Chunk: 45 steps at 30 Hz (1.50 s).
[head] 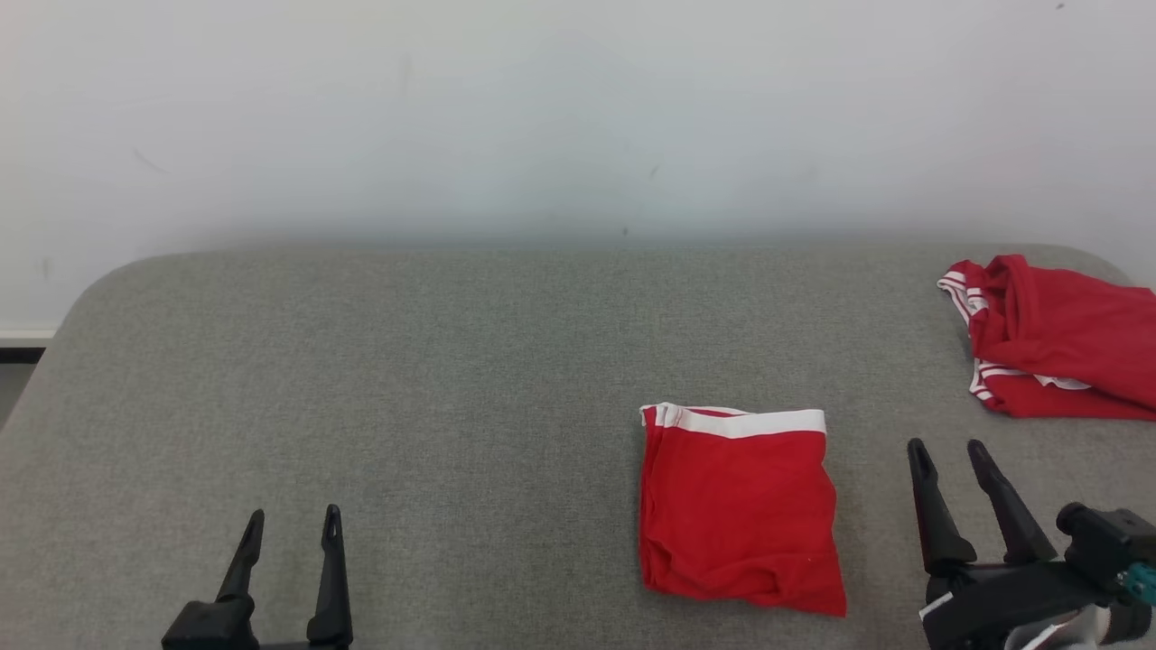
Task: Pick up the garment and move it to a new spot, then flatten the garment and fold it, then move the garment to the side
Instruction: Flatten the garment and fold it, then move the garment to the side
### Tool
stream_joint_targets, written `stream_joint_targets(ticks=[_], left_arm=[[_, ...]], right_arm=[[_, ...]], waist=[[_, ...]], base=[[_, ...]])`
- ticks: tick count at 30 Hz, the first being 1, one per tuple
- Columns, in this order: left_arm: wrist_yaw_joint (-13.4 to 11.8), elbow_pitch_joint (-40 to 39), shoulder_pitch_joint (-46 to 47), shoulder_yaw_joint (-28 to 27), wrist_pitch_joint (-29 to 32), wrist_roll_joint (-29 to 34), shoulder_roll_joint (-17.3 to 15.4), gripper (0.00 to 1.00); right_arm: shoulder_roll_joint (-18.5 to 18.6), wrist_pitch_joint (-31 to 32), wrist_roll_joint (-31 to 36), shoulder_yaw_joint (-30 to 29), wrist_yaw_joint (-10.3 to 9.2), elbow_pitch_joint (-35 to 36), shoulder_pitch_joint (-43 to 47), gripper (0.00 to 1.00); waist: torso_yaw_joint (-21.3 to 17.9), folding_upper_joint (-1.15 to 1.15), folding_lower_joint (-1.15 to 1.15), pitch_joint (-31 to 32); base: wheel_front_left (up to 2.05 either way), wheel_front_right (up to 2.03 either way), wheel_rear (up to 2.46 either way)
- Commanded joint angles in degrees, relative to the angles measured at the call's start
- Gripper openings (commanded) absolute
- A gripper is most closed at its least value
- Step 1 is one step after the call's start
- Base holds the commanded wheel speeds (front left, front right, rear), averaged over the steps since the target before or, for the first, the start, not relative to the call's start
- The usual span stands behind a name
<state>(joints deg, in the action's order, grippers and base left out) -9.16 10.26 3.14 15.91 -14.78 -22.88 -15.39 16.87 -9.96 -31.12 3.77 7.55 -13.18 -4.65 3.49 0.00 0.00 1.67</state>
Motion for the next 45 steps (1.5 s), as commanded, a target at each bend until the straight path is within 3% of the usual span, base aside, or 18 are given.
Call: stream_joint_targets(ticks=[1, 10, 21, 45], left_arm=[[-0.37, -0.34, -0.98, -0.23, -0.14, -0.14, -0.29, 1.0], [-1.44, -2.18, -2.71, -0.48, 0.22, 1.15, -2.16, 1.0], [-1.75, -3.16, -4.28, 0.9, 1.21, 1.56, -2.89, 1.0], [-2.39, -3.22, -4.96, 2.0, 2.25, 0.95, -3.95, 1.0]], right_arm=[[-0.36, -0.82, 1.58, -0.77, -0.17, 0.26, 1.39, 1.0], [-5.07, -4.36, 12.04, -6.6, -0.17, 4.41, 8.22, 1.0], [-8.94, -5.17, 19.5, -6.51, -0.17, 6.9, 12.12, 1.0], [-9.9, -4.31, 21.53, -2.56, -0.17, 5.33, 11.6, 1.0]], waist=[[-0.92, 0.0, 0.0, 0.35], [-3.46, 0.0, 0.0, 1.6], [-4.3, 0.0, 0.0, 3.55], [-3.5, 0.0, 0.0, 4.06]], base=[[0.0, 0.0, 0.0], [0.0, 0.0, 0.0], [0.0, 0.0, 0.0], [0.0, 0.0, 0.0]])
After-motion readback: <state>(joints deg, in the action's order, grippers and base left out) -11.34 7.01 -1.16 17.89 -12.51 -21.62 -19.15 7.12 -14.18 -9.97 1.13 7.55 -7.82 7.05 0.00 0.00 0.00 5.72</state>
